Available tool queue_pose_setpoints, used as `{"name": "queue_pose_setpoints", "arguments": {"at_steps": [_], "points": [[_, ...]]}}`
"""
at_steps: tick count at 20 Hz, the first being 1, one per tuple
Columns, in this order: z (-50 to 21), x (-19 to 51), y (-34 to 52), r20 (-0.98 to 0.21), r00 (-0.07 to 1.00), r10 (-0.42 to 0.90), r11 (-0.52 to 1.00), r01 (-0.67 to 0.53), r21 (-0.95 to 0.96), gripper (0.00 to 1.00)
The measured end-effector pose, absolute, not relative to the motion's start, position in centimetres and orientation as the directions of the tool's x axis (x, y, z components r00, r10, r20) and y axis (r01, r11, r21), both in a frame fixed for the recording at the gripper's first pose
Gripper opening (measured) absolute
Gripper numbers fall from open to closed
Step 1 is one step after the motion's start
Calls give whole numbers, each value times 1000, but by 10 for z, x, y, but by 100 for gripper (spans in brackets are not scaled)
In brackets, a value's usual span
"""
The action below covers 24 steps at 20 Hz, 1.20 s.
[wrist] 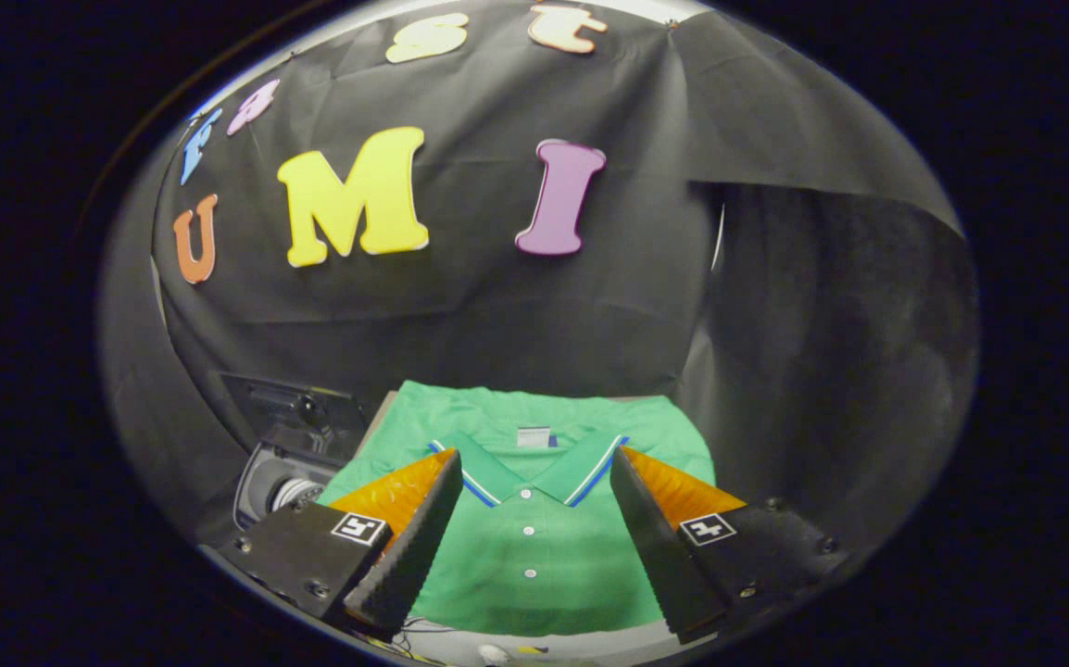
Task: Put the clothes into the washing machine and then close the washing machine lid.
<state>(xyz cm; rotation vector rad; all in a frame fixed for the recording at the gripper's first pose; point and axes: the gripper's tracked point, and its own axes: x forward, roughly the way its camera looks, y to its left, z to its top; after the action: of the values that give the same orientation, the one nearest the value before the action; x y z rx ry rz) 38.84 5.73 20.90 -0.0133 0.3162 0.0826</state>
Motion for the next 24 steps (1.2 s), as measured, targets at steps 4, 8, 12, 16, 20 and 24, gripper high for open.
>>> {"name": "queue_pose_setpoints", "arguments": {"at_steps": [4,8,12,16,20,24], "points": [[168,412,58,-418,906,68,996,-84,-20,100],[131,418,52,-517,855,46,999,-50,7,100],[120,419,51,-570,821,46,999,-28,41,92],[121,418,53,-576,815,61,998,-51,33,93],[121,416,54,-570,817,85,996,-93,14,89],[122,420,53,-552,828,101,994,-101,30,63]]}}
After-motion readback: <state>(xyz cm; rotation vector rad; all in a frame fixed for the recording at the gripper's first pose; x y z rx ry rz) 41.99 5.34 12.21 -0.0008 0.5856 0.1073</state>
